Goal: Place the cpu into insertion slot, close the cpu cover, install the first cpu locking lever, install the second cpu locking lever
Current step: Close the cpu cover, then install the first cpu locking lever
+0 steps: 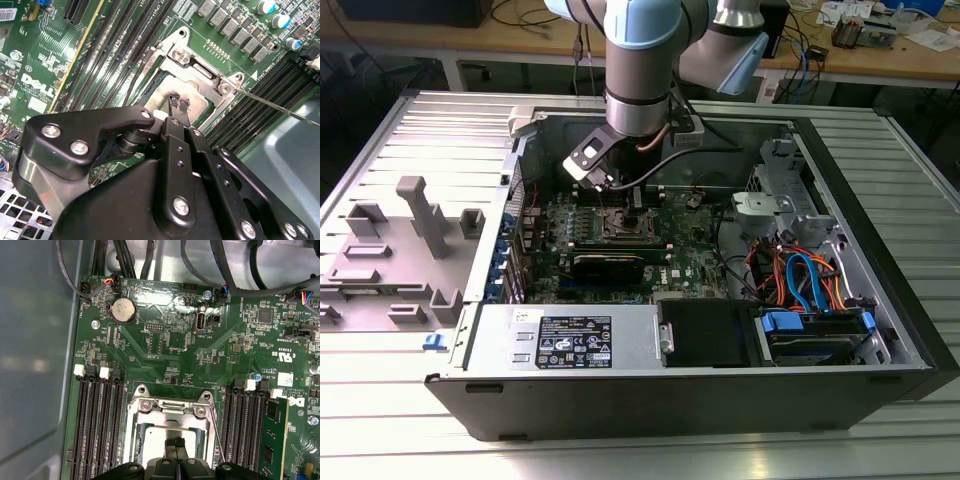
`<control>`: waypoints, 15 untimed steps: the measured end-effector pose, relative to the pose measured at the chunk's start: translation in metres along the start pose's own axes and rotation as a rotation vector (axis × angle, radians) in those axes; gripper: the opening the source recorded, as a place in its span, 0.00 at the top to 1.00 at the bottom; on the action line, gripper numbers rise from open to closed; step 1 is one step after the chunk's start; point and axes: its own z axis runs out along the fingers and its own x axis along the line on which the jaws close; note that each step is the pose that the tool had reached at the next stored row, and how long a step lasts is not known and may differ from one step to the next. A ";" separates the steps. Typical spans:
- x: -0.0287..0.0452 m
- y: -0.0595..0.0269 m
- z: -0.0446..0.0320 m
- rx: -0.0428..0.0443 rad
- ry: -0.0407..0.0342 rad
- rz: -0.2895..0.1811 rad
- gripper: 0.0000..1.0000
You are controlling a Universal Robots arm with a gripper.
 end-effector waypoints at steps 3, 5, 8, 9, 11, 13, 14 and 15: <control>0.0000 0.0002 0.0000 0.0000 0.0000 0.000 0.89; 0.0000 0.0003 0.0000 0.0000 -0.0001 0.000 0.89; -0.0001 0.0004 -0.0027 0.0000 0.0000 0.000 0.89; -0.0001 0.0004 -0.0044 0.0000 -0.0001 0.000 0.89; -0.0001 0.0005 -0.0055 0.0000 0.0000 0.000 0.89; -0.0002 0.0006 -0.0083 0.0003 0.0000 0.000 0.89; -0.0001 0.0007 -0.0083 0.0004 0.0003 0.000 0.89; -0.0001 0.0006 -0.0084 0.0006 0.0001 0.000 0.89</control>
